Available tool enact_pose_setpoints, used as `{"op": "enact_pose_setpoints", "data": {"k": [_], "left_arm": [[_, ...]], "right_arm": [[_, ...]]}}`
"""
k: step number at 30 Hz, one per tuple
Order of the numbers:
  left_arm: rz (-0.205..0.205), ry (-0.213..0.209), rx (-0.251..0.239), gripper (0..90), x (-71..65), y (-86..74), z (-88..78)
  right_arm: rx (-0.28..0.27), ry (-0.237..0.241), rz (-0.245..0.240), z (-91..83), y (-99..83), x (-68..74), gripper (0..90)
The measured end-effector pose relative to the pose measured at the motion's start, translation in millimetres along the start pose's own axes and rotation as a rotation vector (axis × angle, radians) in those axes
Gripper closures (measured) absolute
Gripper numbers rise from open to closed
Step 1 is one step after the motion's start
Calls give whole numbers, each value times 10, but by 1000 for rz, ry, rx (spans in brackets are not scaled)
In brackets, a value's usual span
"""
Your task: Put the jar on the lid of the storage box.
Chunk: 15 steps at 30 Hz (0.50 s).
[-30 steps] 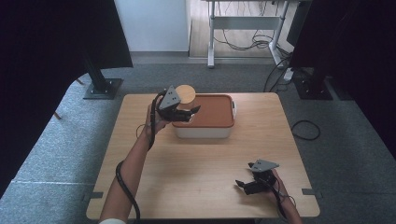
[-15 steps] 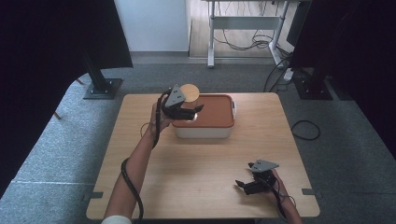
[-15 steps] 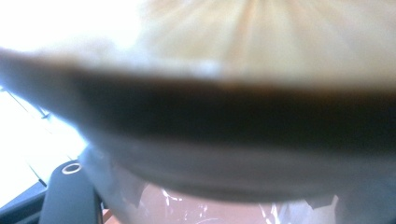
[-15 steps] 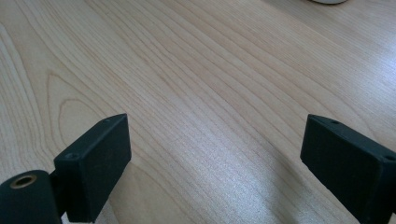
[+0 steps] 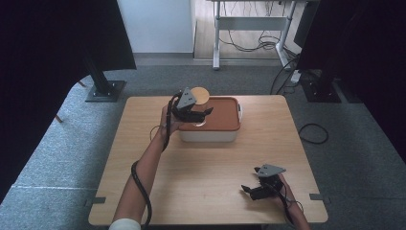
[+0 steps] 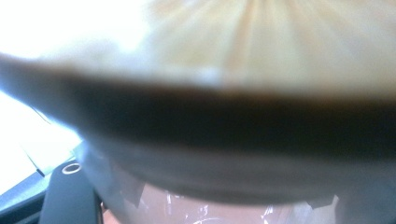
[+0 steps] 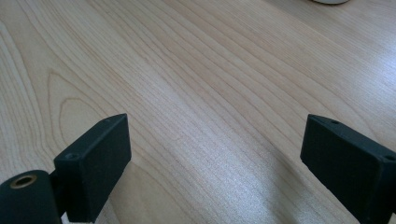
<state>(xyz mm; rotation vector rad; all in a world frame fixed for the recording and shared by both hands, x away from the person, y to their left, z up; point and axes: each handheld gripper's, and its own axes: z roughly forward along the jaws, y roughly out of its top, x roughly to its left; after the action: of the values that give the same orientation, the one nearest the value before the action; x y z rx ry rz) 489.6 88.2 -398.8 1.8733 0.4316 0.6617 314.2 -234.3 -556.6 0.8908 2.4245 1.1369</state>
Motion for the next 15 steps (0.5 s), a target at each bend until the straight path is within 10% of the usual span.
{"op": "enact_pose_setpoints", "data": {"k": [15], "left_arm": [[-3,10,55,252,28,-76,179]], "right_arm": [[0,2,0,-1,0,0,81]]}}
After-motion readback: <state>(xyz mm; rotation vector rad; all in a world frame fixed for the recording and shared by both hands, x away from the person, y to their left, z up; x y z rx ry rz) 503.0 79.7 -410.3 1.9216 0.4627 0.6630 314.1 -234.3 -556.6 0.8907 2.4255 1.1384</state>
